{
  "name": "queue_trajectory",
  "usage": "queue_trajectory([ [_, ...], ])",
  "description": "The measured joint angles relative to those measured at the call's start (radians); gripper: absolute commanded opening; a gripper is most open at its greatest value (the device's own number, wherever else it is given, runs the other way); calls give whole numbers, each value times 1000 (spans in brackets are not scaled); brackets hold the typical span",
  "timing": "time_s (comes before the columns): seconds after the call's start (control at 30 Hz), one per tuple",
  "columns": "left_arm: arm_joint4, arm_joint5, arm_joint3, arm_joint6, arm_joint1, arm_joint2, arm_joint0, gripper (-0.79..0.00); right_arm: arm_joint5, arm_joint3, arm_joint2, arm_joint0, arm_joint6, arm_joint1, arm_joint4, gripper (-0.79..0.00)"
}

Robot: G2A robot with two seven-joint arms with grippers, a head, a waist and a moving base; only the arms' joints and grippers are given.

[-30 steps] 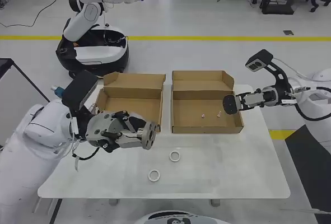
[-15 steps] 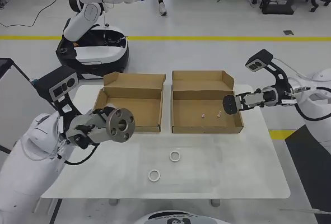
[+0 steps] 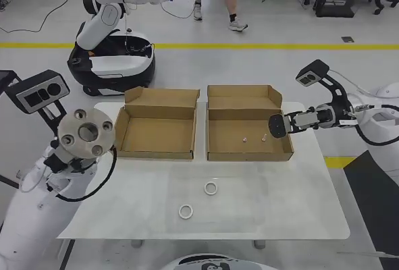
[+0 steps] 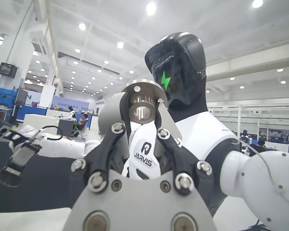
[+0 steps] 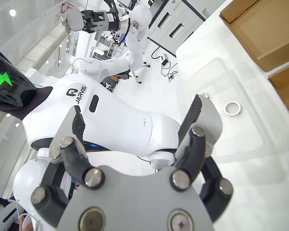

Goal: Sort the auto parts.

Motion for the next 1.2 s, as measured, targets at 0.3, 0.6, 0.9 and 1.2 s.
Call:
queue_trajectory([
  [0.3,-42,0,-9,0,-23,-16,23,-785,0,0,0,0,0,0,0,0],
  [0.6,90,21,17,-21,-16,-42,44,-785,0,0,0,0,0,0,0,0],
  [0.9,201,16,41,-16,13,-33,52,-785,0,0,0,0,0,0,0,0],
  [1.2,76,0,12,0,20,-21,35,-785,0,0,0,0,0,0,0,0],
])
